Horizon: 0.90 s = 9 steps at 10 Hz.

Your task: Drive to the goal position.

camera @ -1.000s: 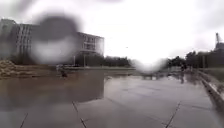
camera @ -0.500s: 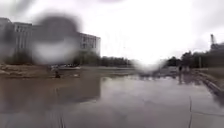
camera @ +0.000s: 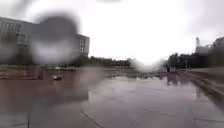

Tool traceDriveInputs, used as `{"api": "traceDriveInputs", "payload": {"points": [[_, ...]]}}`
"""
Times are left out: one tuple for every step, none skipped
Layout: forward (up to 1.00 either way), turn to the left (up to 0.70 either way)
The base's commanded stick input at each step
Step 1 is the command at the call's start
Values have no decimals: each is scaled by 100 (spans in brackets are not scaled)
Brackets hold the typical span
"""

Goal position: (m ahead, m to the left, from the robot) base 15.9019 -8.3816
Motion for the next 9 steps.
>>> {"api": "traceDriveInputs", "payload": {"points": [[70,0],[70,0],[70,0],[70,0],[70,0],[70,0],[70,0],[70,0],[70,-1]]}}
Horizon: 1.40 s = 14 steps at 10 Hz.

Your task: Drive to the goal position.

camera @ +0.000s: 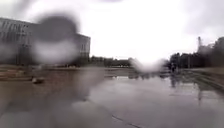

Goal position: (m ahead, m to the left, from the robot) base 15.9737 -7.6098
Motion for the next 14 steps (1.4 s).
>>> {"api": "traceDriveInputs", "payload": {"points": [[70,-13],[70,-29],[70,-33],[70,-33],[70,-33],[70,-16],[70,0],[70,0],[70,0],[70,0],[70,0],[70,0],[70,0],[70,0]]}}
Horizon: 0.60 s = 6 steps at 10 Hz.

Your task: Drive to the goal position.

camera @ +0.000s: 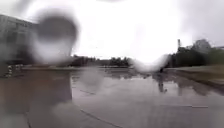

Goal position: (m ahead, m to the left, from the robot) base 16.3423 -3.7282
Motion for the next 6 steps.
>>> {"api": "traceDriveInputs", "payload": {"points": [[70,0],[70,0],[70,0],[70,0],[70,0],[70,0]]}}
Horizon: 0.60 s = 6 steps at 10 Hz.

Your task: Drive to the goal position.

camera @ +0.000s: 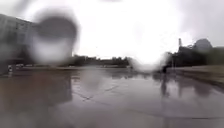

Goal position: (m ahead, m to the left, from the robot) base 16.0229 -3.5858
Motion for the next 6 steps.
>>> {"api": "traceDriveInputs", "payload": {"points": [[70,0],[70,0],[70,0],[70,0],[70,0],[70,0]]}}
